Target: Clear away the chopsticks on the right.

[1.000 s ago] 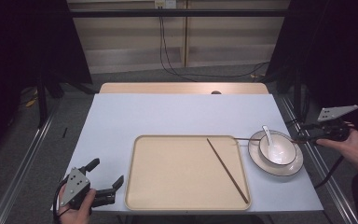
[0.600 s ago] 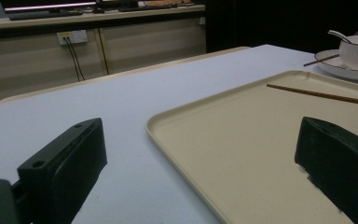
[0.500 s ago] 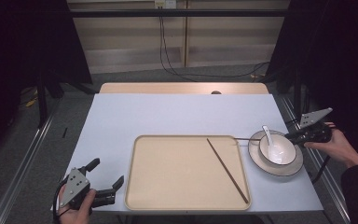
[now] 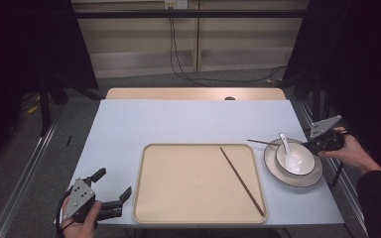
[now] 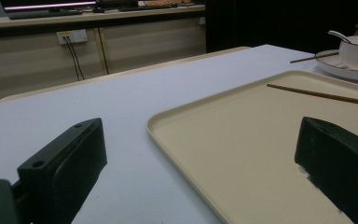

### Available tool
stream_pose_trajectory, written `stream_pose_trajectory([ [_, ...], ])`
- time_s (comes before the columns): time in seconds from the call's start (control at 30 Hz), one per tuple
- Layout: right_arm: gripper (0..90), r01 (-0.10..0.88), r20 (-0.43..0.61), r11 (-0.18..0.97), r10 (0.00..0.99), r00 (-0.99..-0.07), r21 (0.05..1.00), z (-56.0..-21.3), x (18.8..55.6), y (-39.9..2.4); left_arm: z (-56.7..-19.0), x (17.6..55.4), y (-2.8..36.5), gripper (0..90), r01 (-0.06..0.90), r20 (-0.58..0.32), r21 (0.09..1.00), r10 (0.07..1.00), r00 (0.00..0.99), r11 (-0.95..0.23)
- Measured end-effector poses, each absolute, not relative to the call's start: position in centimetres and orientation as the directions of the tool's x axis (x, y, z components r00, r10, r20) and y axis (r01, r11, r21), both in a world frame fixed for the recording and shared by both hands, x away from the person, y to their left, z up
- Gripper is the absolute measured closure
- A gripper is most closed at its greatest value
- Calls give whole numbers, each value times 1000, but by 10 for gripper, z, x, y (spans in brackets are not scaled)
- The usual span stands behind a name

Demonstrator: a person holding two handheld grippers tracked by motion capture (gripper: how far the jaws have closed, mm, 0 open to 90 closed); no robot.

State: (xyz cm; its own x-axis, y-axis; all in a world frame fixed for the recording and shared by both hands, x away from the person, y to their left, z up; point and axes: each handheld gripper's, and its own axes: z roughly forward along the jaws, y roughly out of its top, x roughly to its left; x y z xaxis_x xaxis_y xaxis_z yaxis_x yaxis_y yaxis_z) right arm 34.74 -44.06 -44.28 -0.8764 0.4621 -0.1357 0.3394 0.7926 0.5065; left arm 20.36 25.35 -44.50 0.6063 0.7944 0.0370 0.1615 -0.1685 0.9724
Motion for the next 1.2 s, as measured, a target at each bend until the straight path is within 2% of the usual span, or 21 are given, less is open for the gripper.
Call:
stream_pose_trajectory([
  [0.17, 838, 328, -117, 792, 444, -888, 515, -444, 349, -441, -444, 203, 253, 20, 151, 46, 973, 786, 617, -175],
  [0.37, 841, 346, -110, 774, 468, -877, 530, -443, 347, -443, -444, 203, 253, 20, 151, 46, 973, 787, 615, -175],
  [0.77, 843, 401, -77, 676, 559, -826, 618, -433, 337, -460, -444, 203, 253, 20, 153, 51, 971, 788, 613, -182],
  [1.2, 844, 502, -31, 542, 699, -714, 674, -405, 311, -470, -444, 203, 254, 20, 152, 52, 971, 786, 615, -184],
])
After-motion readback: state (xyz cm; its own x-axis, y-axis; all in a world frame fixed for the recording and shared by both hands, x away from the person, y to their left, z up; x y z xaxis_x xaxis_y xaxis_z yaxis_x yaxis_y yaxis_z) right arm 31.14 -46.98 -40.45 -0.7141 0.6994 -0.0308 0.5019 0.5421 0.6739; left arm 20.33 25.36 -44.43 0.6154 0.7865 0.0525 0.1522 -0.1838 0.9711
